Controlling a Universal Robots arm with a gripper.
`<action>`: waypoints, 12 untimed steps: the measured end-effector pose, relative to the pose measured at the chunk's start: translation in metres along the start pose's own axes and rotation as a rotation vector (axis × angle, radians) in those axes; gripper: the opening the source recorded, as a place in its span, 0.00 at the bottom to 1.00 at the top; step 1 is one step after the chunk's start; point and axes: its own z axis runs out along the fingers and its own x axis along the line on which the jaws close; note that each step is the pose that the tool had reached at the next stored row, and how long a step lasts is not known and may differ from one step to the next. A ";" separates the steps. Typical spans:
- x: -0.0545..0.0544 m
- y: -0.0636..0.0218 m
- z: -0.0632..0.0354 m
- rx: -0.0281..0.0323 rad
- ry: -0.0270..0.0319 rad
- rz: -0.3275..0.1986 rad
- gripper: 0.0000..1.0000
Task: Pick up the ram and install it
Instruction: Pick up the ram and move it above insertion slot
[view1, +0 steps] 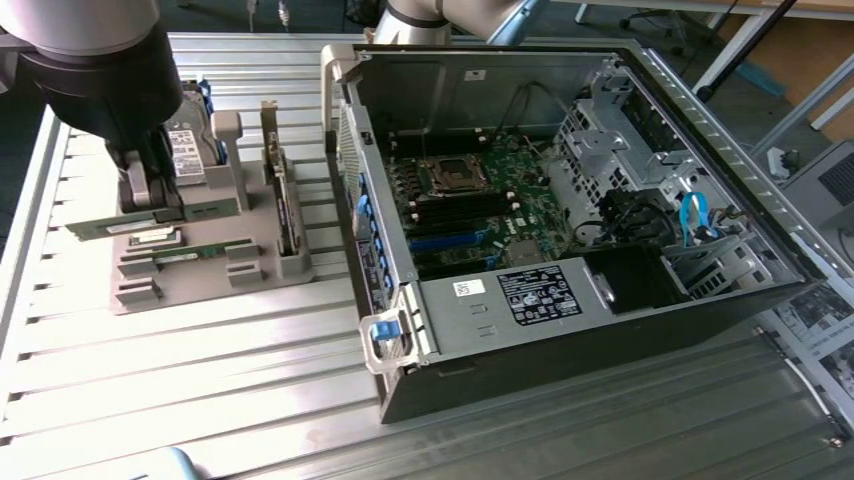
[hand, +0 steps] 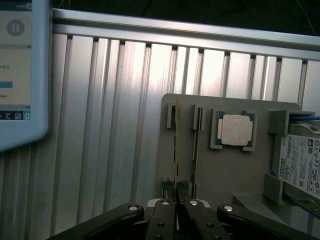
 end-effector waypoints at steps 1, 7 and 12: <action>0.000 0.0000 -0.0003 0.0001 0.0000 0.000 0.13; 0.000 0.0001 -0.0020 0.0000 0.0003 0.000 0.13; 0.000 0.0001 -0.0039 0.0001 0.0004 0.000 0.13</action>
